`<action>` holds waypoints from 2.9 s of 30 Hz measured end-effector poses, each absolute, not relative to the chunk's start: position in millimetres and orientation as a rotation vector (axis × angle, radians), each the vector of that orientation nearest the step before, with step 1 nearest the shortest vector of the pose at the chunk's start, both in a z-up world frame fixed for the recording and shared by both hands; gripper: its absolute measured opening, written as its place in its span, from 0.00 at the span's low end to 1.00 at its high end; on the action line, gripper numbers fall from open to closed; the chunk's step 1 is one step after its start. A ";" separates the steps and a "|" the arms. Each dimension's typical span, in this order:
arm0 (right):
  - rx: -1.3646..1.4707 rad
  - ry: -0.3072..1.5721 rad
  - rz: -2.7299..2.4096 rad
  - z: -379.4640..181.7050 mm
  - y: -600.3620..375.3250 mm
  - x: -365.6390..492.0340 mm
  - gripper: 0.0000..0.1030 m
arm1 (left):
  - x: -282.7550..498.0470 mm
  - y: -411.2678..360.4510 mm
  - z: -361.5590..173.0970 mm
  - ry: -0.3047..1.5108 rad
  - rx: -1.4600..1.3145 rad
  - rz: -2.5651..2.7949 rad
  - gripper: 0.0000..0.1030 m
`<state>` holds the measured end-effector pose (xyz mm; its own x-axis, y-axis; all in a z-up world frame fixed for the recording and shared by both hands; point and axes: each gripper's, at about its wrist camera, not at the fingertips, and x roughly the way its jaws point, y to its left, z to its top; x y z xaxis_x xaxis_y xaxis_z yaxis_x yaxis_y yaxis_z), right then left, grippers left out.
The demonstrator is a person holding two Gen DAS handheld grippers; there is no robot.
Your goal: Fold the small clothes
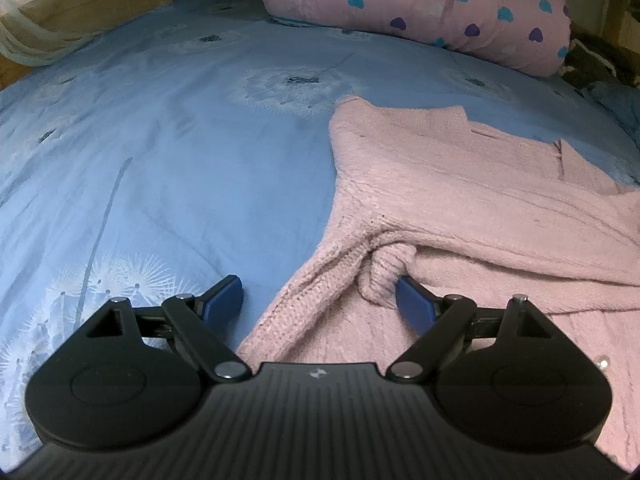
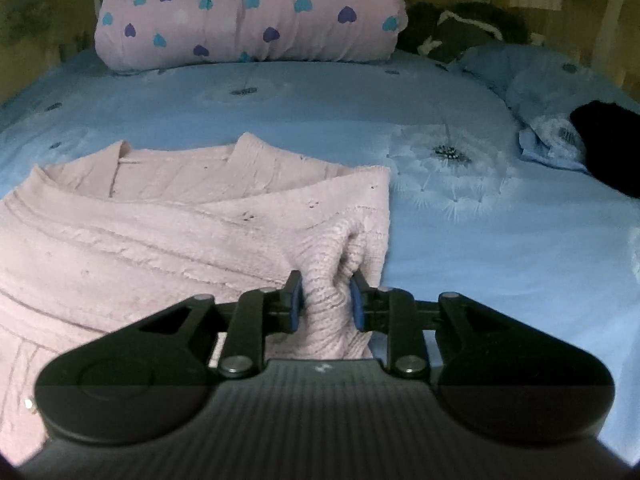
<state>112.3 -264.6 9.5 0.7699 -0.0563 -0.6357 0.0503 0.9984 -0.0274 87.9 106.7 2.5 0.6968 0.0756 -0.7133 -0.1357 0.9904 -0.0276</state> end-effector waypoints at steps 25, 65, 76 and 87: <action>0.210 0.647 0.082 27.9 -299.5 99.7 0.31 | 110.3 22.8 37.9 0.703 0.023 -0.003 0.85; 0.196 0.582 0.006 23.5 -304.9 78.0 0.37 | 89.1 33.1 43.8 0.717 0.146 0.044 0.87; 0.169 0.525 0.112 50.2 -276.8 -2.1 0.40 | 14.1 34.5 78.6 0.679 0.122 0.003 0.87; 0.072 0.514 0.210 63.1 -243.1 -87.3 0.41 | -61.8 36.0 70.7 0.743 0.223 -0.082 0.87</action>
<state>-87.3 -243.1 63.1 0.8499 0.2174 -0.4800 -0.1814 0.9760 0.1207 -61.8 36.0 70.7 0.7343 0.0050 -0.6788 0.1522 0.9733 0.1718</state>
